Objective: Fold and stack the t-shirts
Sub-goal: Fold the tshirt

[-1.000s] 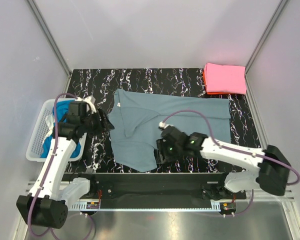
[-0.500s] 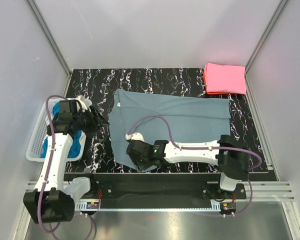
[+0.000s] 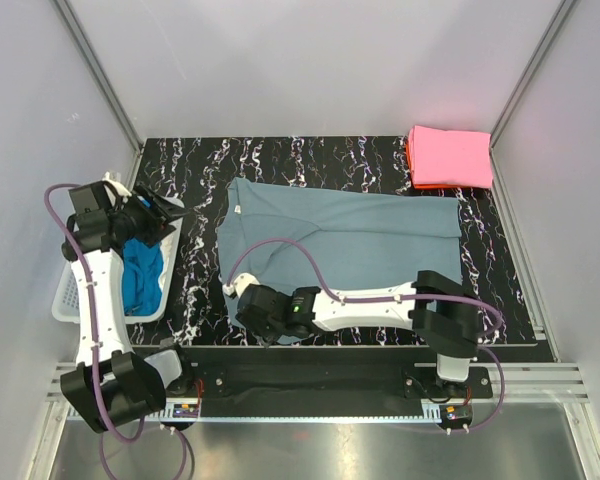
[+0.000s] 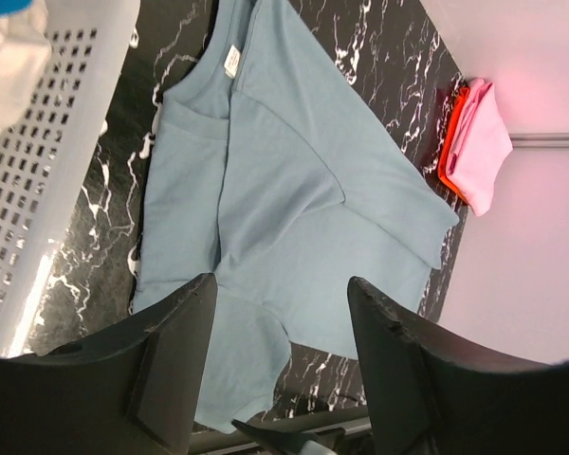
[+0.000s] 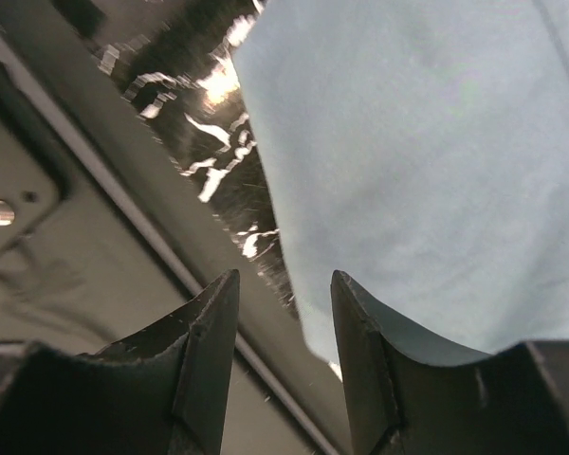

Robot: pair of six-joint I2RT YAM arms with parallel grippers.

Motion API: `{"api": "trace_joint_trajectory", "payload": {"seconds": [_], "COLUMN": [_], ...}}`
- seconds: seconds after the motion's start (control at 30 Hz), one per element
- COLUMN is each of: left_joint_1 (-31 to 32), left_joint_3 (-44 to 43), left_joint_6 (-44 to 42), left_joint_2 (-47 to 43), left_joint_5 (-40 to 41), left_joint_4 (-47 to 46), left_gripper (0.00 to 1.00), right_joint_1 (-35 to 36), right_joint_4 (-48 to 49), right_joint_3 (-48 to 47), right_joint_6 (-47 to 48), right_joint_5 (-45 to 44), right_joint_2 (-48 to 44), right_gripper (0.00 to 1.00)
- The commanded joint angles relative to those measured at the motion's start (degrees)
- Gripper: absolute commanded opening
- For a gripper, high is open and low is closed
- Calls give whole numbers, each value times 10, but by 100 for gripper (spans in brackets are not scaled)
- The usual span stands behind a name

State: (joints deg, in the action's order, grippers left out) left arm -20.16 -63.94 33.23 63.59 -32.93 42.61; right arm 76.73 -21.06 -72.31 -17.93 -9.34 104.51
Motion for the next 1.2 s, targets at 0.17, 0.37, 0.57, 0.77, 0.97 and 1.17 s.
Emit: {"api": "trace_joint_trajectory", "payload": {"seconds": [0.17, 0.37, 0.57, 0.77, 0.97, 1.17], "left_joint_1": [-1, -1, -1, -1, -1, -1], "left_joint_3": [44, 55, 65, 81, 87, 71], "left_joint_6": [17, -8, -40, -40, -15, -12], "left_joint_2": [-2, -5, -15, -10, -21, -15], "left_joint_5": [-34, 8, 58, 63, 16, 2], "left_joint_4": [-54, -46, -33, -48, -85, -87], "left_gripper": [63, 63, 63, 63, 63, 63], "right_joint_1": [6, 5, 1, 1, 4, 8], "right_joint_4": [15, -6, -5, 14, 17, 16], "right_joint_3": [-8, -20, -19, -17, -12, -6], "right_joint_6": [44, 19, -1, 20, 50, 61], "right_joint_5": [-23, -68, -72, -19, -45, -38], "right_joint_2": [42, 42, 8, 17, 39, 51], "right_gripper": [50, 15, 0, 34, 41, 41]}}
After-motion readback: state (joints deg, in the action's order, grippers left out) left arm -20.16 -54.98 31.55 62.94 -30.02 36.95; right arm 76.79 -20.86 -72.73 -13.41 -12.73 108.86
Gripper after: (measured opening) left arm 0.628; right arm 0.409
